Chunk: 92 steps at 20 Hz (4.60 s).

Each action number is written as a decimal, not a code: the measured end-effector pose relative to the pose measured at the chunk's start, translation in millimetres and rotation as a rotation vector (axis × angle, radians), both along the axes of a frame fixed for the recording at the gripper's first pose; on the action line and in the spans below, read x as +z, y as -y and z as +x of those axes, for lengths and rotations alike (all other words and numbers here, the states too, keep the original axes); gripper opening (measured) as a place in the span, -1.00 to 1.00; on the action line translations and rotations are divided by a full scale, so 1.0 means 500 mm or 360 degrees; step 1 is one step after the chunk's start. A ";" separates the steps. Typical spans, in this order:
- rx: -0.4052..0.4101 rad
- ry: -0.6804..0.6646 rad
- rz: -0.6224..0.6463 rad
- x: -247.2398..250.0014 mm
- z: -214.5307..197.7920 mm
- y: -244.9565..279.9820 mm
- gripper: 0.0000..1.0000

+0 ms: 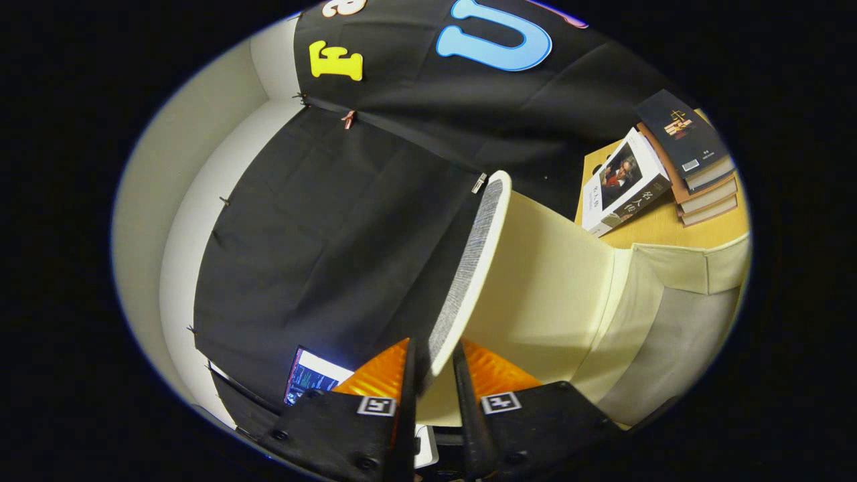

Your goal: Open the storage box then place both shoes into the box .Put the left shoe in first, then the right shoe, with the right side of both shoes facing outward in a uniform manner.

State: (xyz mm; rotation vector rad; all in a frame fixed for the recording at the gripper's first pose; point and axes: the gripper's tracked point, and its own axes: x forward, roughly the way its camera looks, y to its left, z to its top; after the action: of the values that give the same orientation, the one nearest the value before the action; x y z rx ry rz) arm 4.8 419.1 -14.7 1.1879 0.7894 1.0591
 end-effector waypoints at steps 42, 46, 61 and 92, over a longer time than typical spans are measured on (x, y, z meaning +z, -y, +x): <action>-0.0594 -0.0190 -0.1709 -0.565 -0.252 0.763 0.70; -0.0487 -0.0241 -0.1819 -0.652 -0.273 0.777 0.52; -0.0579 -0.0441 -0.1983 -0.775 -0.213 0.790 -0.86; -0.0475 -0.0687 -0.1463 -0.365 -0.016 0.199 -0.86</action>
State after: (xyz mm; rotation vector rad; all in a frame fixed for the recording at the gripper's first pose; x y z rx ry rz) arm -3.0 319.5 -197.2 0.6852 1.2086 0.1120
